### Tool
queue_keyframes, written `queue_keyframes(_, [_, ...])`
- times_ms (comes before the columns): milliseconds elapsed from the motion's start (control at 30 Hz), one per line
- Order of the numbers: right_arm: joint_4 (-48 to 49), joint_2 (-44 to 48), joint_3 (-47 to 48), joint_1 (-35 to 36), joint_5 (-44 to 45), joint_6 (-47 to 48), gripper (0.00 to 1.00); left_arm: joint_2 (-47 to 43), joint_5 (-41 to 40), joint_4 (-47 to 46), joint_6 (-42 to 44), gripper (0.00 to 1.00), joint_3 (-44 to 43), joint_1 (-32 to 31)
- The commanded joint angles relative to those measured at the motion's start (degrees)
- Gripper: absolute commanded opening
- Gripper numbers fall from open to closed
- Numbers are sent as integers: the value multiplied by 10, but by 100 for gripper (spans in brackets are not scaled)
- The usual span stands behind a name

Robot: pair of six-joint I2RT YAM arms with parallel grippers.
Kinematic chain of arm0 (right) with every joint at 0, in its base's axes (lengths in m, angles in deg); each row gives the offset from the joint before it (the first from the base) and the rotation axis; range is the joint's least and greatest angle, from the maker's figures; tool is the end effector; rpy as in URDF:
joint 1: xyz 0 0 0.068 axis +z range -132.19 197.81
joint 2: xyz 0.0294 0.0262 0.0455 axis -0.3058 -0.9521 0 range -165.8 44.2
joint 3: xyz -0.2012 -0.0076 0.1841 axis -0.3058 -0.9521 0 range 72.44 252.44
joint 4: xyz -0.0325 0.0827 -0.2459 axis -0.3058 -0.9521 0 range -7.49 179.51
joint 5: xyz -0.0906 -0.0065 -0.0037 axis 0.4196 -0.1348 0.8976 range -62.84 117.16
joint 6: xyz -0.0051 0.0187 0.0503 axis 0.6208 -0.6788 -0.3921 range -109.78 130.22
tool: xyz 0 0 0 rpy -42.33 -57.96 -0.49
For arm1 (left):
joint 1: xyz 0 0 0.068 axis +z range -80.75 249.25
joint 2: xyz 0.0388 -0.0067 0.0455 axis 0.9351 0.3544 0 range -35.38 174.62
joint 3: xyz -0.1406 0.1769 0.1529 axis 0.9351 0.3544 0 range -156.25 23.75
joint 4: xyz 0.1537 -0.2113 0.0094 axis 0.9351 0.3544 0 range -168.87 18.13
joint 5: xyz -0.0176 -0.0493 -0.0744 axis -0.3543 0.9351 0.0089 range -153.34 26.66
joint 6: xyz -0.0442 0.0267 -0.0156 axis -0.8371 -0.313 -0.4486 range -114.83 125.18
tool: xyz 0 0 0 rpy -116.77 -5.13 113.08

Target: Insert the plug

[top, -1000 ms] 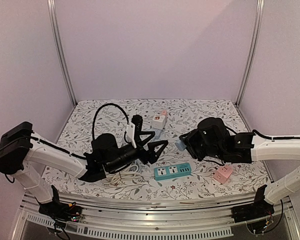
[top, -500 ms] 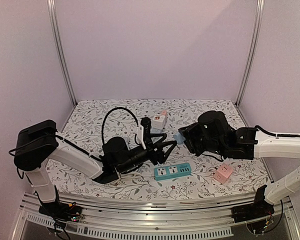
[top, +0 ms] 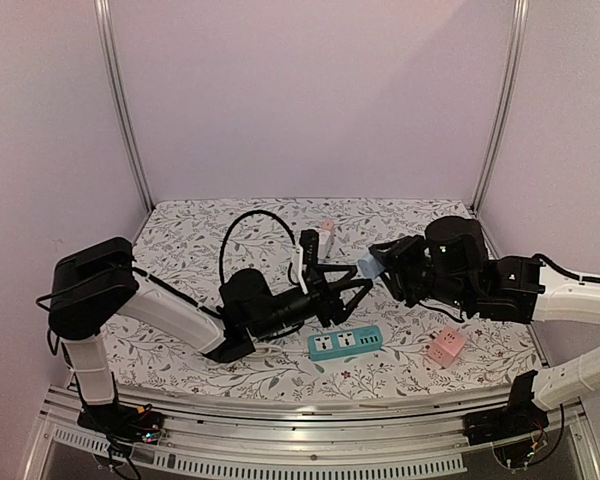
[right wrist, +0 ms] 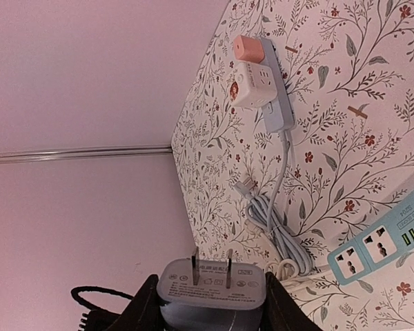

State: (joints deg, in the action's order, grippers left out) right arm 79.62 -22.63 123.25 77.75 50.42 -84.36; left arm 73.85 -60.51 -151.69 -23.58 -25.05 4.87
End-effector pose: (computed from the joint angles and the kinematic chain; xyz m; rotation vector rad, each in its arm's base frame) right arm 0.1444 0.2217 0.2996 0.9359 2.0386 1.2573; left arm 0.1659 -0.3499 0.2029 0.5026 1.4133 -1.3791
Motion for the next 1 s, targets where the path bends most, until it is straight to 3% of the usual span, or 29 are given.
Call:
queue_keyframes(0, [-5, 25, -14, 5, -10, 26, 0, 6, 33, 8, -4, 68, -20, 7])
queue_keyframes(367, [-12, 43, -11, 6, -27, 61, 0, 24, 62, 68, -11, 64, -69, 26])
queue_keyframes(700, [0, 32, -10, 14, -28, 75, 0, 40, 58, 74, -23, 47, -78, 31])
queue_keyframes(967, [10, 22, -4, 24, -21, 85, 0, 42, 56, 75, -29, 1, -74, 32])
